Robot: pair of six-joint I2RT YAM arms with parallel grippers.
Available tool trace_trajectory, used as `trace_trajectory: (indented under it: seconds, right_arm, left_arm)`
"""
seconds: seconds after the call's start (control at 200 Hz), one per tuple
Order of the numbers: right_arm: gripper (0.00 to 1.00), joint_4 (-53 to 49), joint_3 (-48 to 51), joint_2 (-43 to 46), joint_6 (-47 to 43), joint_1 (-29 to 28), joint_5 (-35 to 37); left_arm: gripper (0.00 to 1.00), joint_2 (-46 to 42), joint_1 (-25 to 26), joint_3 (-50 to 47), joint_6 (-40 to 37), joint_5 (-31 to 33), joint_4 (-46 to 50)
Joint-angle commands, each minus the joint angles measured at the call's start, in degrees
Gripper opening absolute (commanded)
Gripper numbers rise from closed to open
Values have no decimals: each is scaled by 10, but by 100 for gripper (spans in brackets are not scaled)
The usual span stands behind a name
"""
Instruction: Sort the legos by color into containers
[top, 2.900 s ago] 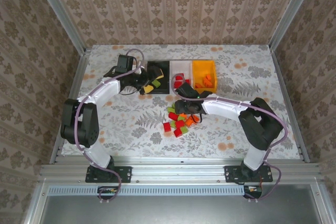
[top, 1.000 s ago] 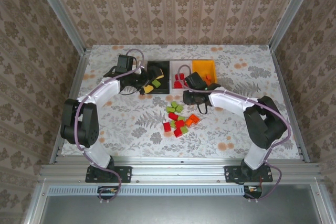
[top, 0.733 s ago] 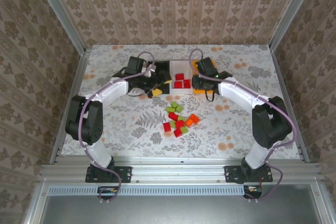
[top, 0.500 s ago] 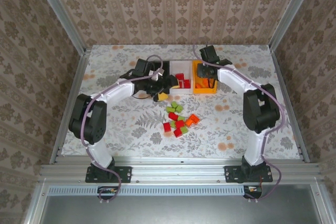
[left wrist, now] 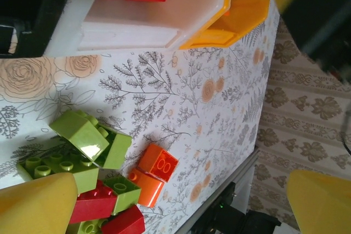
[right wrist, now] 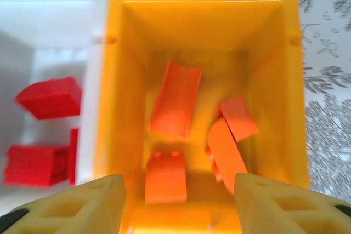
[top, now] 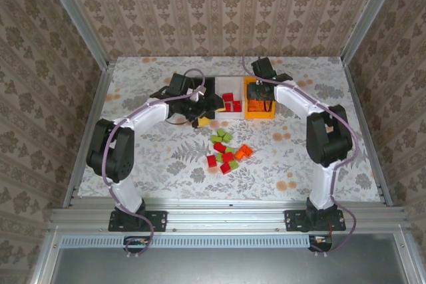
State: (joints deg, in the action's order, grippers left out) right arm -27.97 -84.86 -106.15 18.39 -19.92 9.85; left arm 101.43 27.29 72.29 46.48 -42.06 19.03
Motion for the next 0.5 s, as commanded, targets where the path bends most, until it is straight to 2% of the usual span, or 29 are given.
trace_trajectory:
  seconds: [0.0,0.085,0.18,0.195,0.295,0.365,0.495]
  right_arm:
    - [55,20,61,97,12,-30,20]
    - [50,40,126,146,26,-61,12]
    - [47,41,160,158,17,-129,14]
    - [47,41,163,156,17,-141,15]
    - [42,55,166,122,18,-192,6]
    - [39,58,148,81,23,-208,-3]
    - [39,55,98,4,21,-231,-9]
  left_arm:
    - [99,1,-2,25,-38,21,41]
    - [98,1,-4,34,-52,34,60]
    - [98,-11,-9,37,-56,49,67]
    - [98,-14,-24,35,-55,49,65]
    - [98,-34,-58,28,-50,49,57]
    - [98,-43,-88,26,-45,49,51]
    - [98,-58,-154,8,-18,38,19]
